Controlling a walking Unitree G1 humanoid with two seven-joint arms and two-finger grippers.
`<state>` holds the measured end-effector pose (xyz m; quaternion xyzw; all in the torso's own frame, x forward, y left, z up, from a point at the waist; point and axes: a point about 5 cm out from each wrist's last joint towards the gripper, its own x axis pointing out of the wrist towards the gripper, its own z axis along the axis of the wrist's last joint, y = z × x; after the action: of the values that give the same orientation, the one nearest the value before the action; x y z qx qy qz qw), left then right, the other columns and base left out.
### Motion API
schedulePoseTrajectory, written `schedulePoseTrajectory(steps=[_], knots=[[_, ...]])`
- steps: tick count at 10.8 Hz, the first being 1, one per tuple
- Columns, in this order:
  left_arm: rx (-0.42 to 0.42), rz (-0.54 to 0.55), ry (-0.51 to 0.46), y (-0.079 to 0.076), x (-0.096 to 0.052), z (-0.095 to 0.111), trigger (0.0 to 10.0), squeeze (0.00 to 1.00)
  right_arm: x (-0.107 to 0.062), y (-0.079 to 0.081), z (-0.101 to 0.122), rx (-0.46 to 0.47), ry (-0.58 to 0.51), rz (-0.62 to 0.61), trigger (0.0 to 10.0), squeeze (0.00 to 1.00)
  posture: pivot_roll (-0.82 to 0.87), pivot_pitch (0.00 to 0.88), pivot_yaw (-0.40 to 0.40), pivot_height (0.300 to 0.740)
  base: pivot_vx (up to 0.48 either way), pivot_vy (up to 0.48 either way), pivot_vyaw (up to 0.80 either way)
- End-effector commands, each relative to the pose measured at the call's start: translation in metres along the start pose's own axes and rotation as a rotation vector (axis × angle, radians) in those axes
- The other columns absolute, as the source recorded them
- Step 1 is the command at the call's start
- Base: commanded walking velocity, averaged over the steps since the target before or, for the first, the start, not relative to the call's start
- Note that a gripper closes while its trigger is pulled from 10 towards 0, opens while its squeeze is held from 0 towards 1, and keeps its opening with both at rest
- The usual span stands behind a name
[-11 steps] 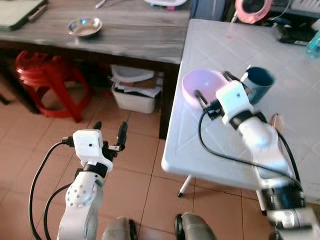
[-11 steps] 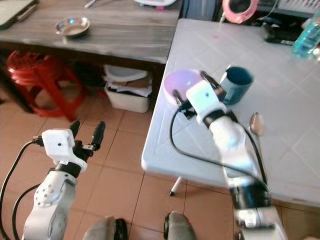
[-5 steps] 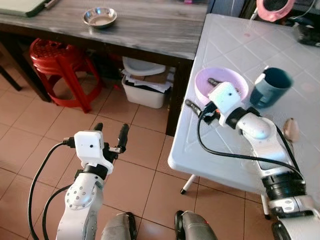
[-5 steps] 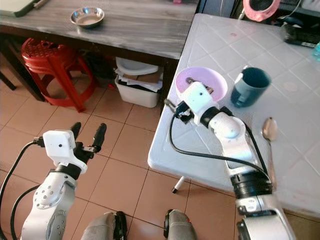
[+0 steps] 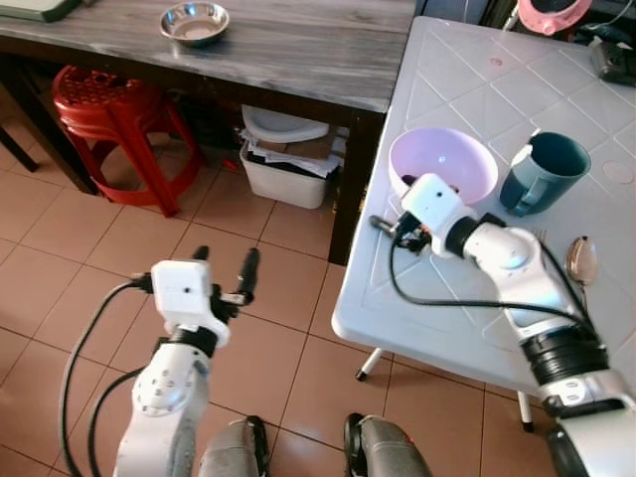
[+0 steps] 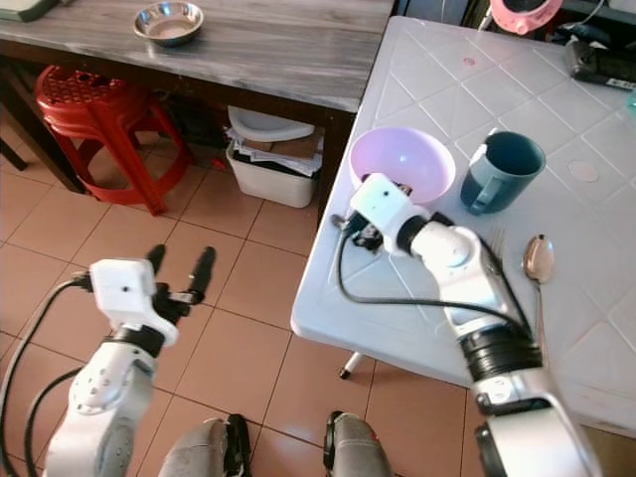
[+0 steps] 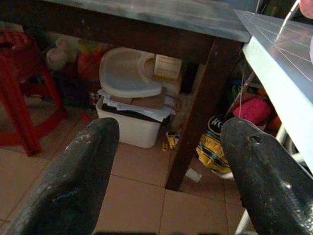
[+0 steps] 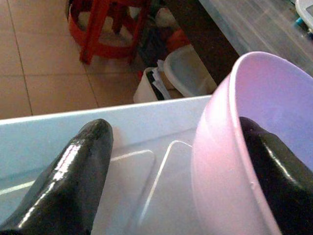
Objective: Setting the table
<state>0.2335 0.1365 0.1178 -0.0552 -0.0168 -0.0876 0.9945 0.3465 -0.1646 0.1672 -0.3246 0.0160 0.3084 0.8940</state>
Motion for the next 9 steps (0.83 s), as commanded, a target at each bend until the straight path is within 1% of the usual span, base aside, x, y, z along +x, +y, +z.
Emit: schedulePoseTrajectory(steps=[1, 2, 3, 5, 7, 9], knots=[[0.001, 0.000, 0.025, -0.0007, -0.0012, -0.0036, 10.0, 0.00, 0.0000, -0.0009, -0.0025, -0.013, 0.028, 0.025, 0.0, 0.00, -0.03, 0.212, -0.028, 0.740, 0.000, 0.000, 0.00], [0.018, -0.015, 0.028, -0.0009, -0.0001, -0.0039, 10.0, 0.00, 0.0002, -0.0012, -0.0023, -0.018, 0.047, 0.067, 0.0, 0.00, -0.03, 0.211, -0.033, 0.740, 0.000, 0.000, 0.00], [0.019, -0.027, 0.017, -0.0009, 0.0024, -0.0011, 10.0, 0.00, 0.0009, -0.0003, -0.0029, -0.003, 0.059, 0.081, 0.0, 0.00, -0.03, 0.211, -0.033, 0.740, 0.000, 0.000, 0.00], [0.024, -0.032, 0.016, 0.0005, 0.0066, -0.0008, 10.0, 0.00, 0.0029, -0.0008, -0.0016, 0.019, 0.072, 0.090, 0.0, 0.00, -0.04, 0.209, -0.038, 0.740, 0.000, 0.000, 0.00], [0.027, -0.042, 0.020, 0.0002, 0.0073, -0.0012, 10.0, 0.00, 0.0007, -0.0051, -0.0056, 0.039, 0.113, 0.092, 0.0, 0.00, -0.03, 0.209, -0.034, 0.740, 0.000, 0.000, 0.00], [0.030, -0.049, 0.022, 0.0008, 0.0082, -0.0010, 10.0, 0.00, -0.0010, -0.0007, -0.0093, 0.060, 0.143, 0.127, 0.0, 0.00, -0.03, 0.208, -0.030, 0.740, 0.000, 0.000, 0.00]])
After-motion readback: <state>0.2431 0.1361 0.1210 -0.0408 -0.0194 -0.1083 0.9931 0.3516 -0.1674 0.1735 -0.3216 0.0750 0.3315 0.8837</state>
